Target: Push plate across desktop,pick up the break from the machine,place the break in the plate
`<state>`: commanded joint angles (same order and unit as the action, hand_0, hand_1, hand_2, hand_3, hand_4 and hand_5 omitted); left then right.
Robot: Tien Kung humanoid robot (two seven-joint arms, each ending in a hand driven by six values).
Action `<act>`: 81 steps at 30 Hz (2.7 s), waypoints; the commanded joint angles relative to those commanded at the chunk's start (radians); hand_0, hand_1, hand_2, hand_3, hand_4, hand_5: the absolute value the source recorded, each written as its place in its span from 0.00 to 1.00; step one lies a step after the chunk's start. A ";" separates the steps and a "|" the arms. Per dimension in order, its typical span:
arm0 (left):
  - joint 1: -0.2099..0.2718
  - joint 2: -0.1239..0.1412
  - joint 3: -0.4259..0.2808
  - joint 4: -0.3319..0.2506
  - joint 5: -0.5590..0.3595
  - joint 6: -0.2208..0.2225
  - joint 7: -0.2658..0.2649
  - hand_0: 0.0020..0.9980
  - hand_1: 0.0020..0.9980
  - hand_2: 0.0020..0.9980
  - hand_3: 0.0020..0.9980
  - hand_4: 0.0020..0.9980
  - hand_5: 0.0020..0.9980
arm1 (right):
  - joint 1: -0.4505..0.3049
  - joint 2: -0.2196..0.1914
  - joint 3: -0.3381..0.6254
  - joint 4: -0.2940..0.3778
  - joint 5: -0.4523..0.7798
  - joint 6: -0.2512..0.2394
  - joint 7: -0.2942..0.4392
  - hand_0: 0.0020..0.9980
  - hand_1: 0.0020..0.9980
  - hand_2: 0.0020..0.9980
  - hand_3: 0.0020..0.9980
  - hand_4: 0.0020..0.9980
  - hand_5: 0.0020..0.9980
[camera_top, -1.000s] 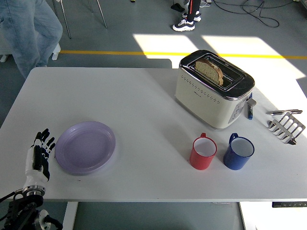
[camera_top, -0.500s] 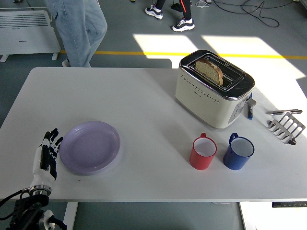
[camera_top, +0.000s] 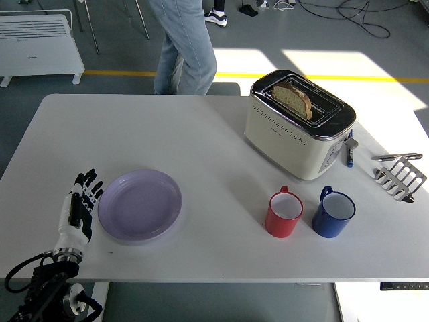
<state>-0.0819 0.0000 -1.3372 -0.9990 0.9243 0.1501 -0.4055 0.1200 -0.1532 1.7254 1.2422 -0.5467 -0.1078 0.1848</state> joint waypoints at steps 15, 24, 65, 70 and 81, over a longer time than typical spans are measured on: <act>-0.006 0.000 0.024 0.001 -0.042 -0.047 0.030 0.84 0.88 0.94 0.86 0.60 1.00 | 0.004 0.002 0.000 -0.001 0.000 0.000 0.001 0.76 0.71 0.71 0.66 0.50 0.51; -0.014 0.001 0.056 -0.002 -0.083 -0.071 0.038 0.83 0.87 0.94 0.86 0.60 1.00 | 0.005 0.003 0.001 -0.001 0.000 0.000 0.001 0.76 0.71 0.71 0.66 0.50 0.51; -0.074 0.019 0.284 -0.014 -0.283 -0.132 0.066 0.78 0.84 0.91 0.85 0.60 1.00 | -0.004 0.001 -0.007 -0.003 0.002 0.000 0.003 0.76 0.71 0.71 0.67 0.50 0.51; -0.075 0.018 0.295 -0.018 -0.289 -0.143 0.072 0.78 0.84 0.91 0.85 0.60 1.00 | -0.004 0.002 -0.015 -0.005 0.001 0.001 0.003 0.76 0.71 0.71 0.67 0.50 0.52; -0.094 0.010 0.314 -0.013 -0.314 -0.160 0.075 0.77 0.83 0.91 0.85 0.60 1.00 | -0.004 0.001 -0.013 -0.004 0.002 0.001 0.004 0.76 0.71 0.71 0.67 0.50 0.52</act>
<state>-0.1762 0.0100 -1.0232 -1.0119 0.6103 -0.0099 -0.3301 0.1165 -0.1526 1.7128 1.2381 -0.5443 -0.1066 0.1889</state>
